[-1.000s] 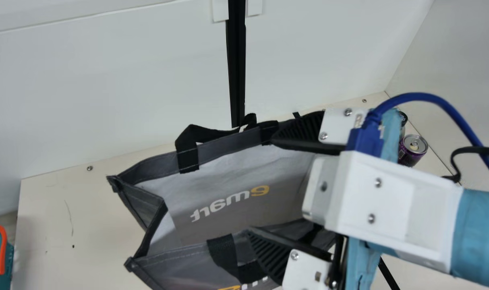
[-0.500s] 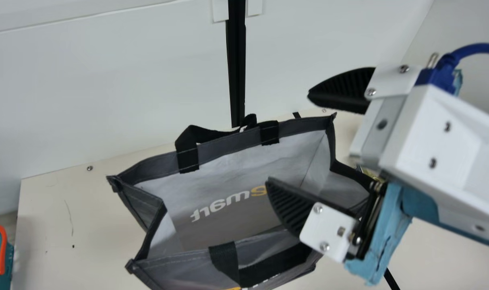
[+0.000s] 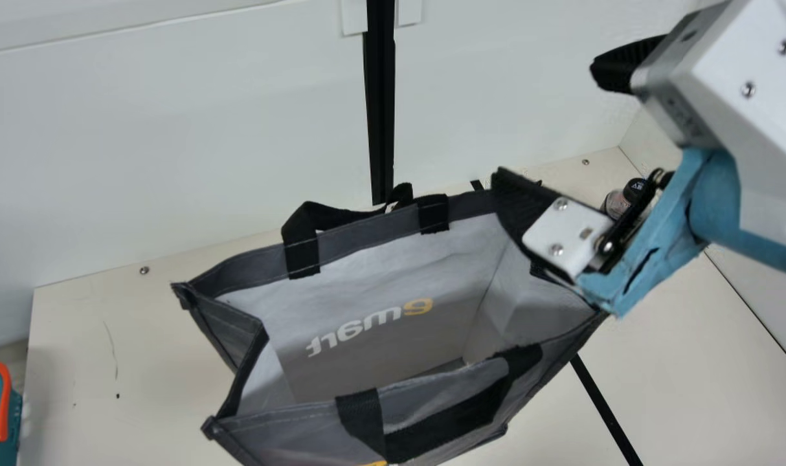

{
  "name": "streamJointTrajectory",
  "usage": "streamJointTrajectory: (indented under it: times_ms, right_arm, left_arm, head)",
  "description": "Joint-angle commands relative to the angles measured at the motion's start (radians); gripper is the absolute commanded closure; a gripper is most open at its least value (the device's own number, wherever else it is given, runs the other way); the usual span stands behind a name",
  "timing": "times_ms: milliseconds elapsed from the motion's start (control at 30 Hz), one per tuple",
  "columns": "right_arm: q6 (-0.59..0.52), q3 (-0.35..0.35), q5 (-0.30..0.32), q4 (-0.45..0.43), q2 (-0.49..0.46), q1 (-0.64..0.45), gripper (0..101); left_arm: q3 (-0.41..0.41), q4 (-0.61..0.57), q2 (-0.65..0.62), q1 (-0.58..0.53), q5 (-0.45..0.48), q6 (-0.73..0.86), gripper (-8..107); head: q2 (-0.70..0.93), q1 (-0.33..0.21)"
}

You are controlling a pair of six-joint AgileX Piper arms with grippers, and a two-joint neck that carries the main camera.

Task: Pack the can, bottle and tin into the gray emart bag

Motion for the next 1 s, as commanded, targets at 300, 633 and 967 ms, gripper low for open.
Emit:
streamJointTrajectory:
  times_ms: [300, 633, 967]
  right_arm:
    - [0.021, 0.01, 0.0, 0.026, 0.035, -0.218, 10]
    - [0.087, 0.066, 0.0, -0.001, 0.048, -0.303, 10]
    - [0.138, 0.132, 0.0, -0.057, 0.047, -0.344, 10]
  left_arm:
    - [0.0, 0.0, 0.0, 0.0, 0.0, 0.0, 9]
    - [0.0, 0.0, 0.0, 0.0, 0.0, 0.0, 9]
    - [0.0, 0.0, 0.0, 0.0, 0.0, 0.0, 9]
  head:
    - [-0.001, -0.023]
    - [-0.001, -0.023]
    - [-0.001, -0.023]
